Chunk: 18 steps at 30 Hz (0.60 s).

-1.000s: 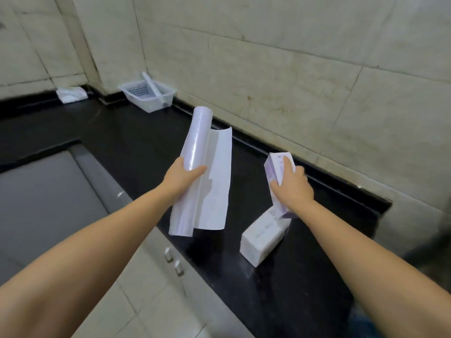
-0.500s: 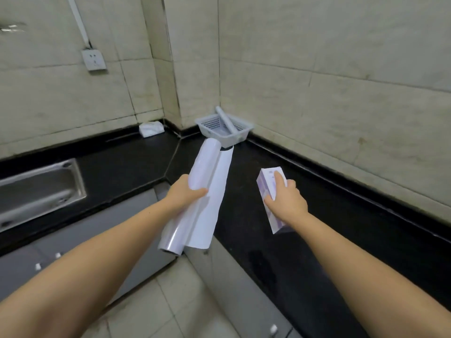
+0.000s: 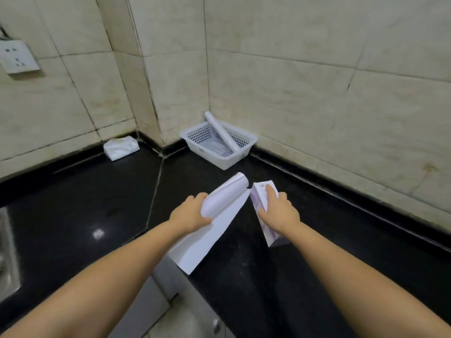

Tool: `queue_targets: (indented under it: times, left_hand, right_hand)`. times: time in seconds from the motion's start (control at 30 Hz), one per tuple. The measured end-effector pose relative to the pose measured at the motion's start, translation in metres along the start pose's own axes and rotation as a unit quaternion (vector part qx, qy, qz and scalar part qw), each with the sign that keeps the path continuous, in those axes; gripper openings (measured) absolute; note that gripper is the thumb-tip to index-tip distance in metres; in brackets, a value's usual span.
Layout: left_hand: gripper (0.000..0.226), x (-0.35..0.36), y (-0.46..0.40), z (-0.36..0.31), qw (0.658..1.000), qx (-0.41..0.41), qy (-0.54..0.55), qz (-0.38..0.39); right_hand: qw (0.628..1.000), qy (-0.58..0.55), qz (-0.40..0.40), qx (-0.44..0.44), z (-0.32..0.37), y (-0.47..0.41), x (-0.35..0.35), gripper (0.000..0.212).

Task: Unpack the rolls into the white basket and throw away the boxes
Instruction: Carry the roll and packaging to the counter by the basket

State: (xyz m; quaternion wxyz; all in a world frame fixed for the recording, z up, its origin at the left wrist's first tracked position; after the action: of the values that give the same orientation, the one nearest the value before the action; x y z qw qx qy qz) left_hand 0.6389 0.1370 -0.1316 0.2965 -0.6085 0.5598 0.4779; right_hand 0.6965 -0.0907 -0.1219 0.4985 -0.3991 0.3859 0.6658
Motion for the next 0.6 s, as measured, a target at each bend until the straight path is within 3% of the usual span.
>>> queue_targets:
  times: [0.27,0.53,0.6]
  left_hand:
    - [0.070,0.017,-0.135,0.022,0.994,0.062,-0.025,0.082]
    - [0.067,0.051,-0.230,0.047,0.961,0.203,-0.110,0.153]
    - [0.071,0.058,-0.235,0.053,0.952,0.233,-0.148,0.132]
  right_hand:
    - [0.994,-0.017,-0.001,0.108,-0.006,-0.079,0.036,0.062]
    - [0.969,-0.035,-0.035,0.243,0.007,-0.118,0.078,0.059]
    - [0.963,-0.016,-0.049,0.263,0.013,-0.119,0.087,0.059]
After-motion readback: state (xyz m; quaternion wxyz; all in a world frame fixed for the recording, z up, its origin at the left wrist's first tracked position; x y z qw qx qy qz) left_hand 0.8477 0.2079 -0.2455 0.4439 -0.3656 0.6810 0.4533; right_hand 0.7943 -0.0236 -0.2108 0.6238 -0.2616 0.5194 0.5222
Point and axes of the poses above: each hand's wrist, its own y-axis away from the middle knuckle, its own x-axis out of the palm, z = x × y, the point moved 4 cm from there along -y, towards the middle knuckle, and after that the axes turned 1 degree about -y, right-handed, at the moved point
